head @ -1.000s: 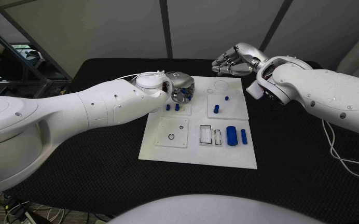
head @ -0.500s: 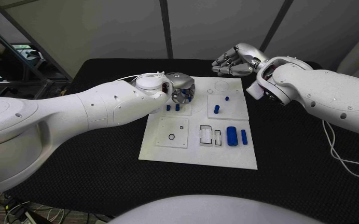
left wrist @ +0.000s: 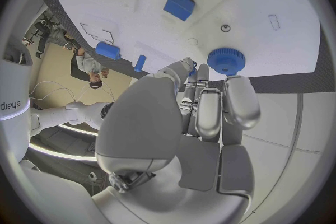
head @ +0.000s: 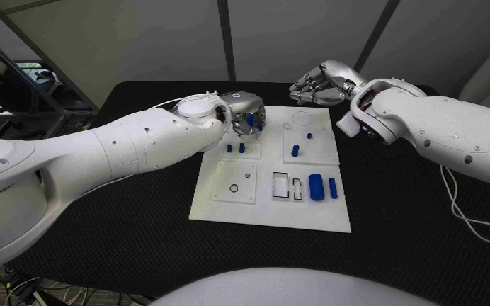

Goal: Assemble the parts on the task board

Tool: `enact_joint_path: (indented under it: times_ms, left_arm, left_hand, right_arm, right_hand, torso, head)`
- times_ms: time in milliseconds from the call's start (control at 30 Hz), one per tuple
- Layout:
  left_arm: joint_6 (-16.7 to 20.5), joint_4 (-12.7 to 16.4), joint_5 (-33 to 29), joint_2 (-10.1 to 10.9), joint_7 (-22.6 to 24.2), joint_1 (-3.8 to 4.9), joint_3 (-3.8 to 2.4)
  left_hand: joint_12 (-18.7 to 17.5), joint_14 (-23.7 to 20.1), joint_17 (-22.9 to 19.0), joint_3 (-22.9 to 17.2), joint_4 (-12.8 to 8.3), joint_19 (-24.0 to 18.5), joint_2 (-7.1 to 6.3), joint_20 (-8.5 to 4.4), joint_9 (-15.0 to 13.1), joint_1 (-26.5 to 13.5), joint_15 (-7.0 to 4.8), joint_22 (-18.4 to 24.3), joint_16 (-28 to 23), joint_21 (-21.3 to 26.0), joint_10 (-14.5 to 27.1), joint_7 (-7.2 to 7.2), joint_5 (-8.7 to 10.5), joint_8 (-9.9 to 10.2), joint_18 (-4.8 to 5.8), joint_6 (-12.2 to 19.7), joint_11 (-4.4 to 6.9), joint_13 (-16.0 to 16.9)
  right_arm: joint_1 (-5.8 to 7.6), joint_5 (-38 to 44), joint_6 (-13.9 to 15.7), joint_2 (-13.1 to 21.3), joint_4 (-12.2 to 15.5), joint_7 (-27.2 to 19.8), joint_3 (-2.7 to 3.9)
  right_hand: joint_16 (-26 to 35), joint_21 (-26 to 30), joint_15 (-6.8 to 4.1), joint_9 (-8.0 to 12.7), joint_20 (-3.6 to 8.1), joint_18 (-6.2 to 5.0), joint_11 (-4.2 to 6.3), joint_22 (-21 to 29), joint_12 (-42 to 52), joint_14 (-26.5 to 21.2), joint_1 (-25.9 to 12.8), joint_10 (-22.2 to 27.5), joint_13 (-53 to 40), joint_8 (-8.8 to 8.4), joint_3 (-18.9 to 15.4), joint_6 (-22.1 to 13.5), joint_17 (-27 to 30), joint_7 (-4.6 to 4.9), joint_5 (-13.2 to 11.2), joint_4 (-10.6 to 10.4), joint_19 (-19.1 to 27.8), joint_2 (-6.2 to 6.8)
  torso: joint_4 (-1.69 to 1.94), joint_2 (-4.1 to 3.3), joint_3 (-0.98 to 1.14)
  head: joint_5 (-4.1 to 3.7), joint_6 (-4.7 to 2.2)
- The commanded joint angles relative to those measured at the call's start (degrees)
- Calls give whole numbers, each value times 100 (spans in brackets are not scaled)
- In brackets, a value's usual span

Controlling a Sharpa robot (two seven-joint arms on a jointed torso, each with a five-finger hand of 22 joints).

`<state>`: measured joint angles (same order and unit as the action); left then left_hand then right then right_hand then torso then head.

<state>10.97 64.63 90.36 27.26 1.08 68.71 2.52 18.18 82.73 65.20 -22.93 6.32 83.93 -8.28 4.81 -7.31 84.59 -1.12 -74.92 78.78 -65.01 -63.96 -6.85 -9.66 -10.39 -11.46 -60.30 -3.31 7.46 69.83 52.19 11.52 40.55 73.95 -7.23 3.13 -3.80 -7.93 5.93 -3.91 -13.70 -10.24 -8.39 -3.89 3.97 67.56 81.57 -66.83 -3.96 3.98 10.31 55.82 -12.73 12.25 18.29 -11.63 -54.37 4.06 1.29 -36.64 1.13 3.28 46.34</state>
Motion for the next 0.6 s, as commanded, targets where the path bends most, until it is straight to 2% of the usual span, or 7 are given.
enact_joint_path:
  times_ms: [33, 100, 233, 467, 600]
  left_arm:
    - [151, 106, -46, 82, -18, -12, -84]
    - [127, 167, -64, 157, -33, -22, -134]
    - [15, 236, -192, 302, -74, -29, -177]
    - [-135, 353, -268, 597, -176, -33, -197]
    - [-199, 391, -278, 720, -225, -34, -199]
  left_hand:
    - [-28, 34, -4, -47, 1, 111, 2, -19, 4, -59, 14, -977, 19, -32, -49, -2, 39, 23, 746, -31, 7, 1]
    - [-29, 34, -4, -48, 0, 111, 1, -19, 4, -59, 14, -977, 20, -34, -50, -2, 39, 23, 747, -32, 7, 1]
    - [-45, 33, -12, -52, -5, 112, -13, -17, 3, -68, 16, -978, 17, -41, -64, -6, 39, 31, 748, -41, 4, 3]
    - [-48, 34, -8, -53, -6, 114, -14, -16, 3, -69, 16, -981, 19, -52, -66, -6, 39, 32, 750, -41, 4, 3]
    - [-55, 33, -14, -59, -10, 114, -16, -14, 1, -72, 17, -980, 17, -51, -82, -6, 39, 35, 749, -52, 4, 6]
  right_arm:
    - [9, 8, 5, 6, -7, -50, 3]
    - [9, 8, 3, 11, -12, -49, 3]
    - [9, 8, 2, 19, -18, -46, 3]
    - [9, 8, -3, 36, -19, -37, 3]
    - [9, 8, -5, 38, -19, -35, 3]
  right_hand:
    - [10, 38, 18, -5, -11, -33, -11, 1, 18, -38, -7, 28, 6, 13, 40, -46, 6, 11, 30, -6, -34, -46]
    - [10, 38, 18, -5, -11, -33, -11, 1, 18, -38, -7, 28, 6, 13, 40, -46, 6, 11, 30, -6, -34, -46]
    - [10, 38, 18, -5, -11, -33, -11, 1, 18, -38, -7, 28, 6, 13, 40, -46, 6, 11, 30, -6, -34, -46]
    - [10, 38, 18, -5, -11, -33, -11, 1, 18, -38, -7, 28, 6, 13, 40, -46, 6, 11, 30, -6, -34, -46]
    - [10, 38, 18, -5, -11, -33, -11, 1, 18, -38, -7, 28, 6, 13, 40, -46, 6, 11, 30, -6, -34, -46]
  torso:
    - [5, -2, -2]
    - [6, -3, -2]
    - [6, 5, 9]
    - [5, -3, -3]
    - [1, -2, -1]
  head:
    - [-1, -9]
    - [0, -6]
    - [7, 1]
    - [14, -11]
    - [22, -7]
